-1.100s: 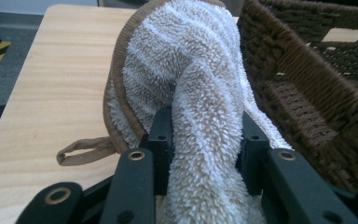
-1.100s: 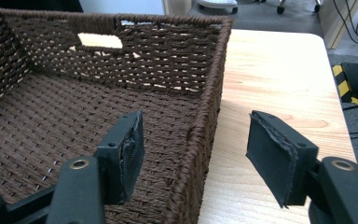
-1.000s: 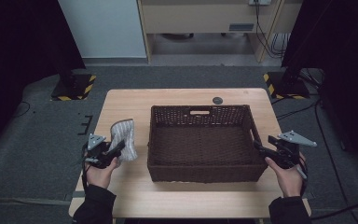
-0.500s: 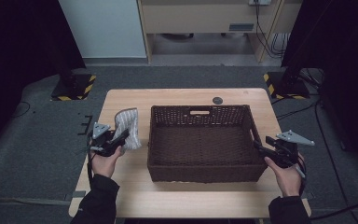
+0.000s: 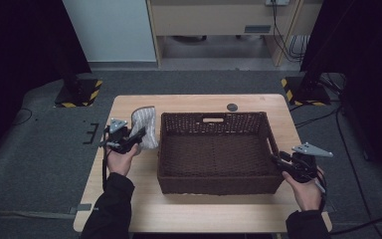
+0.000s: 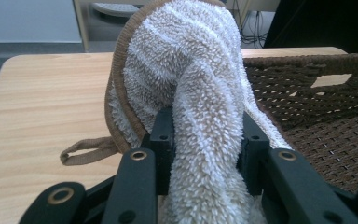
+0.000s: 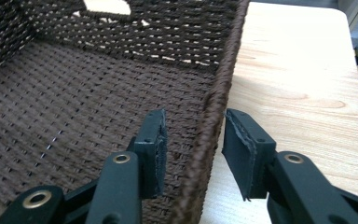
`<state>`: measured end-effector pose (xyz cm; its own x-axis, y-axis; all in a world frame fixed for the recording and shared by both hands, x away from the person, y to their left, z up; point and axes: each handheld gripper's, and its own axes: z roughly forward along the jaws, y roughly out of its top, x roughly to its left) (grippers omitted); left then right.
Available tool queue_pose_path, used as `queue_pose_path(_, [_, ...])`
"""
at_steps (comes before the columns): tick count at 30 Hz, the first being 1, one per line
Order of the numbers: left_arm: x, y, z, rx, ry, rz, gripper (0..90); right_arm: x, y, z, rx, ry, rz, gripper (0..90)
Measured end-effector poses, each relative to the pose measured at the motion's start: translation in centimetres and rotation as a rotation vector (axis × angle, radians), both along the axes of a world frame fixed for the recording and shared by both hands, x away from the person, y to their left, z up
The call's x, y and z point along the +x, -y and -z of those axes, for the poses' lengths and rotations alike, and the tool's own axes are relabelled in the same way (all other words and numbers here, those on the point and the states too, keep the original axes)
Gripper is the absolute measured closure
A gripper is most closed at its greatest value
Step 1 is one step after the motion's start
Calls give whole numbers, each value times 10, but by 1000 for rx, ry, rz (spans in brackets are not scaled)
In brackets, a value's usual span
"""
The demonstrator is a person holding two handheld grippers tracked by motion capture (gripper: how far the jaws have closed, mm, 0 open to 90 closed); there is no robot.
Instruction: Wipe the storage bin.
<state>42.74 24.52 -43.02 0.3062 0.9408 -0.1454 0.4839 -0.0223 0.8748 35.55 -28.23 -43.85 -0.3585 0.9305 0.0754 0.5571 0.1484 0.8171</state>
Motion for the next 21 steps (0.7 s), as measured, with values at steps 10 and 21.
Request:
queue_pose_path(10, [19,8,-3,22,4,6,648,-3,-1,4,-21,-11,-1,639])
queue_pose_path(21, [43,22,12,80,-2,50,654,-2,-1,5,-31,-11,-2,670])
